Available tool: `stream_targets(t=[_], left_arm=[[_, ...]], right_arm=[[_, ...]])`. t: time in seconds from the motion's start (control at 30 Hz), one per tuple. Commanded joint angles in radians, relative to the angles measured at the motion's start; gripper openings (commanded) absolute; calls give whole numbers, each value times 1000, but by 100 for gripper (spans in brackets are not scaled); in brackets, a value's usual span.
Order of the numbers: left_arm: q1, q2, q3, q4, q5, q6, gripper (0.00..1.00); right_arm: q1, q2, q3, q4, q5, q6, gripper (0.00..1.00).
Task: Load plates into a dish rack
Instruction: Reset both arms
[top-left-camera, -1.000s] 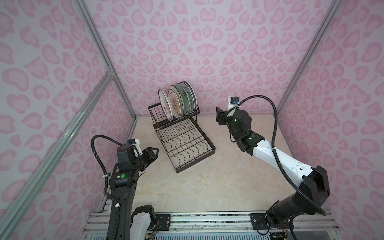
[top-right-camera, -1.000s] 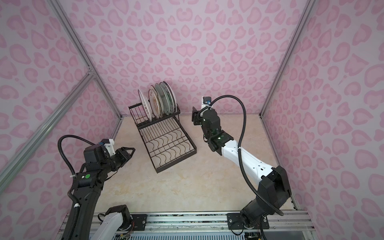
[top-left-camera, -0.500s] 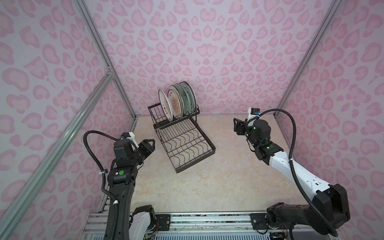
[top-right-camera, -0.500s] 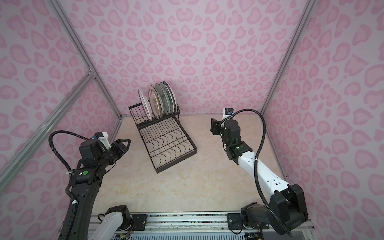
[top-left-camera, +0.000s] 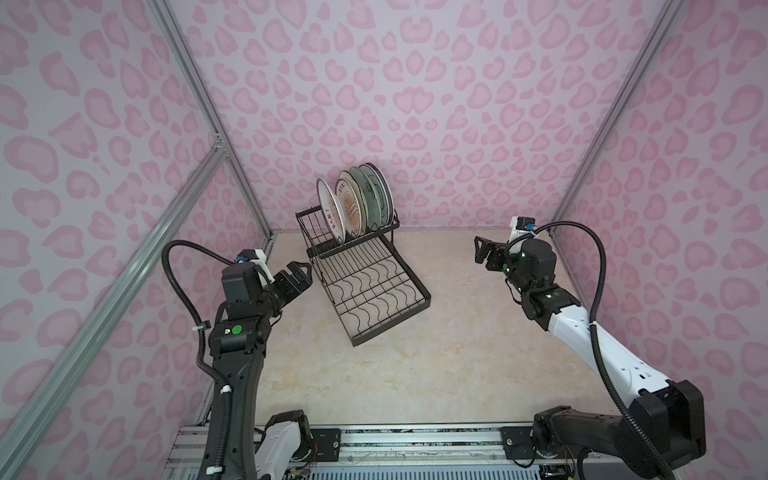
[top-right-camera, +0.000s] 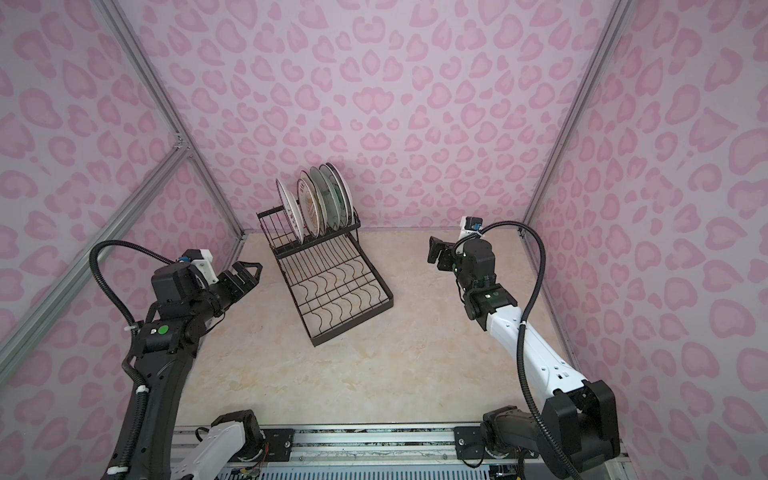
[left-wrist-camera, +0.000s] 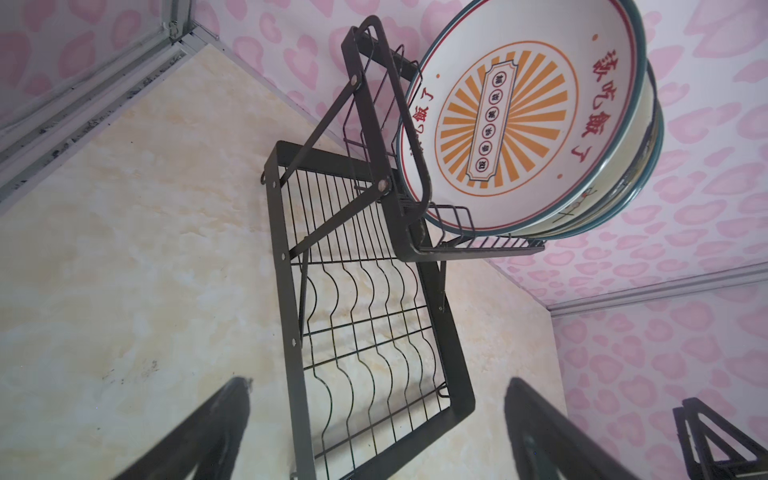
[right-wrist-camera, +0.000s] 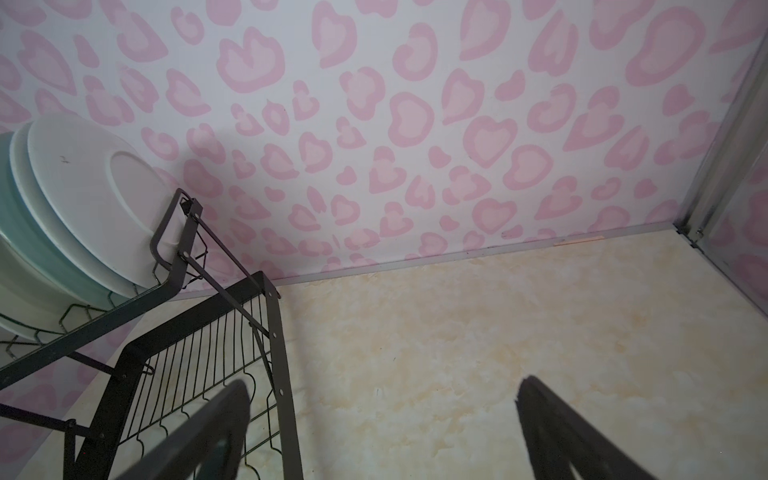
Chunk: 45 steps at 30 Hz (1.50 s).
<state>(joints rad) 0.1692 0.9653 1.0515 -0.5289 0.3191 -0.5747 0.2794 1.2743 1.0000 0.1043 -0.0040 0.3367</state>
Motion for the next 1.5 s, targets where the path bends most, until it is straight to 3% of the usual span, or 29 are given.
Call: stream_targets(t=[0.0, 0.2, 0.47, 0.67, 0.8, 1.07, 1.33, 1.47], left_arm=[[0, 40, 37, -94, -40, 45, 98], [0, 36, 31, -64, -68, 82, 98], [0, -30, 13, 18, -319, 191, 98], [0, -189, -194, 291, -401, 280, 98], [0, -214, -275, 357, -428, 327, 98], [-2, -157, -511, 675, -401, 298, 98], [-14, 42, -629, 912, -474, 268, 98], [-43, 83, -750, 1191, -483, 339, 98]], right_arm=[[-13, 9, 26, -65, 4, 8, 99], [-33, -8, 29, -104, 15, -7, 99], [-89, -50, 3, -151, 162, 22, 99], [-217, -138, -197, 104, 49, 30, 99], [-308, -151, -281, 202, -57, 27, 99], [-359, -149, -375, 292, -77, -60, 99], [-399, -143, -452, 426, -129, -58, 99], [-400, -146, -458, 415, -114, -92, 99]])
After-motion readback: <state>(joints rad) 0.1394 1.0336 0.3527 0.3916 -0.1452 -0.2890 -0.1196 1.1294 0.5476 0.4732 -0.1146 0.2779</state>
